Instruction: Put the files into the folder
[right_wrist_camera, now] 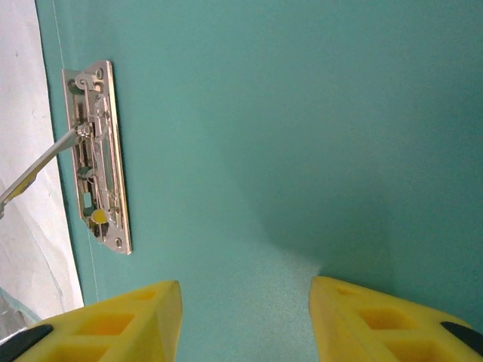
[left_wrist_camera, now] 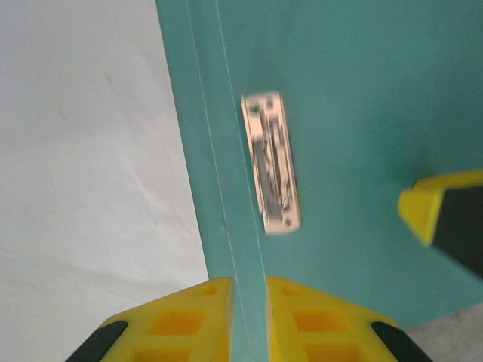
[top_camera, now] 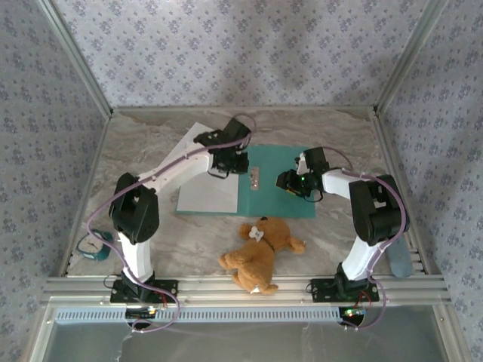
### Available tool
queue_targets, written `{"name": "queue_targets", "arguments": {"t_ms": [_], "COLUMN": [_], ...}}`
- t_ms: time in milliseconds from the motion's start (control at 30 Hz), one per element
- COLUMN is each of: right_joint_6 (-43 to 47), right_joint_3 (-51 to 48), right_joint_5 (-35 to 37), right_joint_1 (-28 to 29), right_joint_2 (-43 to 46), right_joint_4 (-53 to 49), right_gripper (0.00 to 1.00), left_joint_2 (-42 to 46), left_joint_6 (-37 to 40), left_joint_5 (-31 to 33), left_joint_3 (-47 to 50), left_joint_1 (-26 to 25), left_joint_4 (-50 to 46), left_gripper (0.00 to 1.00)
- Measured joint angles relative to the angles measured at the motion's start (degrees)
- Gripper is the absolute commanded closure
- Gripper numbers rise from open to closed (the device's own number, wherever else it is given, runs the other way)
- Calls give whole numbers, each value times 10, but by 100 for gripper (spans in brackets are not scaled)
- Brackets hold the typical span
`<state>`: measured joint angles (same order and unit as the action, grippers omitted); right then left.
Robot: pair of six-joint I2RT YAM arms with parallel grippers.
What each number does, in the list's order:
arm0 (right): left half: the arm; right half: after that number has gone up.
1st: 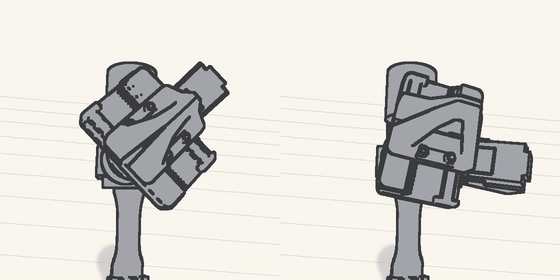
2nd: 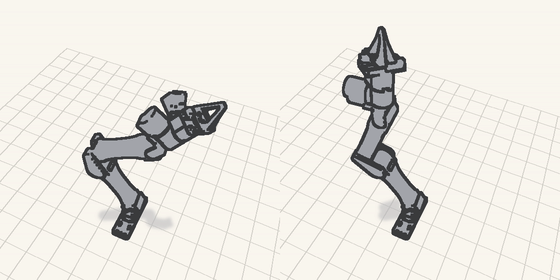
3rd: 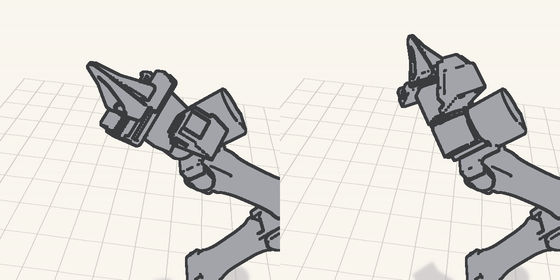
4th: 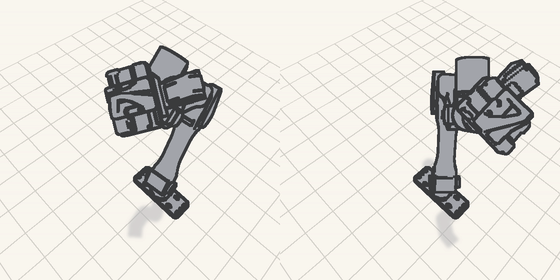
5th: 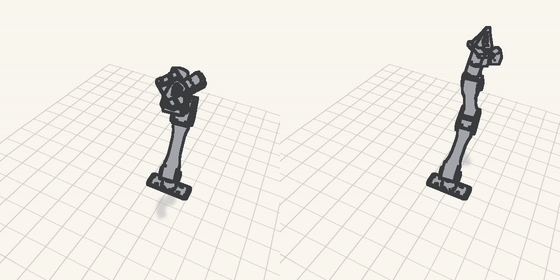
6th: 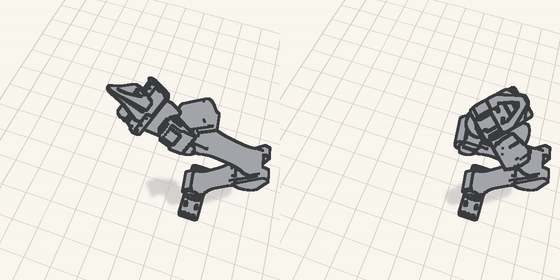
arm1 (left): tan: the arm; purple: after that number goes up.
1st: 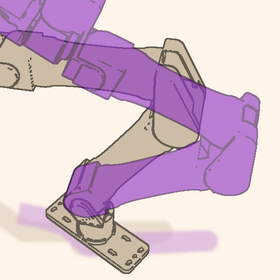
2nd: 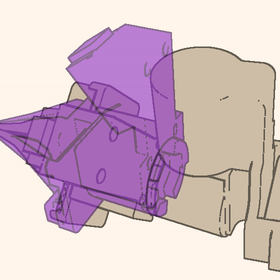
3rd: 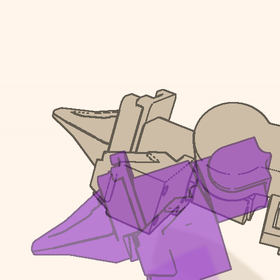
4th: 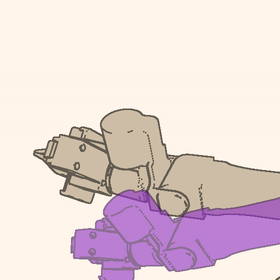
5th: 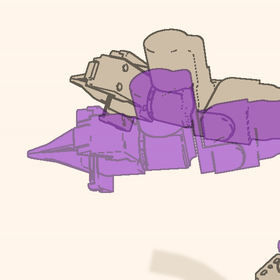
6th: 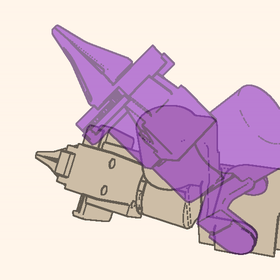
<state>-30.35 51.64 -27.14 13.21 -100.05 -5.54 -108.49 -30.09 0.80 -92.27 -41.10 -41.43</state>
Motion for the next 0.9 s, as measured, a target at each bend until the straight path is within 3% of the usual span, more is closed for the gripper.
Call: {"name": "queue_targets", "arguments": {"t_ms": [133, 300, 900], "right_joint_6": [0, 3, 13], "right_joint_3": [18, 34, 45], "right_joint_5": [4, 4, -12], "right_joint_1": [0, 0, -1], "right_joint_2": [0, -8, -37], "right_joint_4": [-10, -12, -18], "right_gripper": [50, 50, 50], "left_joint_2": [-17, -64, -235], "left_joint_6": [-13, -15, 18], "left_joint_5": [-10, -12, 0], "left_joint_3": [56, 52, -221], "left_joint_1": [-18, -20, 33], "left_joint_4": [24, 46, 7], "left_gripper": [85, 87, 88]}}
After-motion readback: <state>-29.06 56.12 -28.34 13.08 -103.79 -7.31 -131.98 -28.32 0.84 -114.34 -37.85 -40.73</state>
